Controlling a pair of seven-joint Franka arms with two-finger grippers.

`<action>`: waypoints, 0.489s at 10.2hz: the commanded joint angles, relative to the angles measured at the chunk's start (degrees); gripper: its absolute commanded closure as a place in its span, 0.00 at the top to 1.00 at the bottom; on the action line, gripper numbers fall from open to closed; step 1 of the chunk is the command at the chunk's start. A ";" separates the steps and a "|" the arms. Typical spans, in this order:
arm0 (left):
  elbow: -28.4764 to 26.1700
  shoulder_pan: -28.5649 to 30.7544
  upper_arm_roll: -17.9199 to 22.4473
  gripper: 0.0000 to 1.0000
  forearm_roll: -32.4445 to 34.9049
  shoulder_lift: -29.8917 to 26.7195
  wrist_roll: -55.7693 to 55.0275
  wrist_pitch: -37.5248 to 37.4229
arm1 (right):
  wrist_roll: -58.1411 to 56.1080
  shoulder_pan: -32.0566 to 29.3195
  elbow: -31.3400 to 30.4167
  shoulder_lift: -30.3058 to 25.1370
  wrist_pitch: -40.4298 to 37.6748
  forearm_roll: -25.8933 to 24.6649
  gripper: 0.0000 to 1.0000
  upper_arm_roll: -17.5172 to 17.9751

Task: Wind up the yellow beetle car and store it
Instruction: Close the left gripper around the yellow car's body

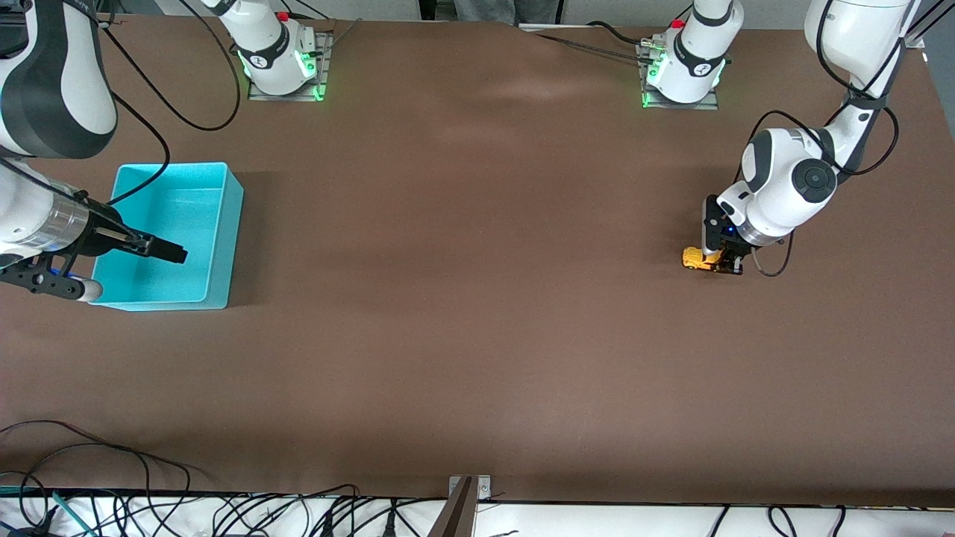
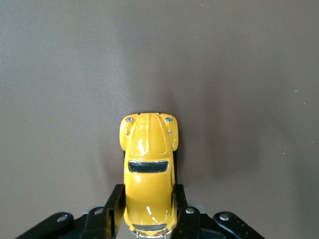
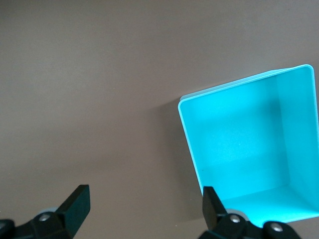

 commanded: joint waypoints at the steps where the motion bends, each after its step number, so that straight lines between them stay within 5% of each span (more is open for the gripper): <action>1: 0.86 2.53 1.22 0.00 -0.02 3.83 1.54 -0.07 | 0.66 -0.15 0.32 -0.08 0.16 -0.91 1.00 0.26; 5: 0.95 3.33 4.91 0.00 0.59 4.54 2.58 -0.07 | 0.75 -0.15 0.23 -0.08 0.42 -0.91 1.00 0.26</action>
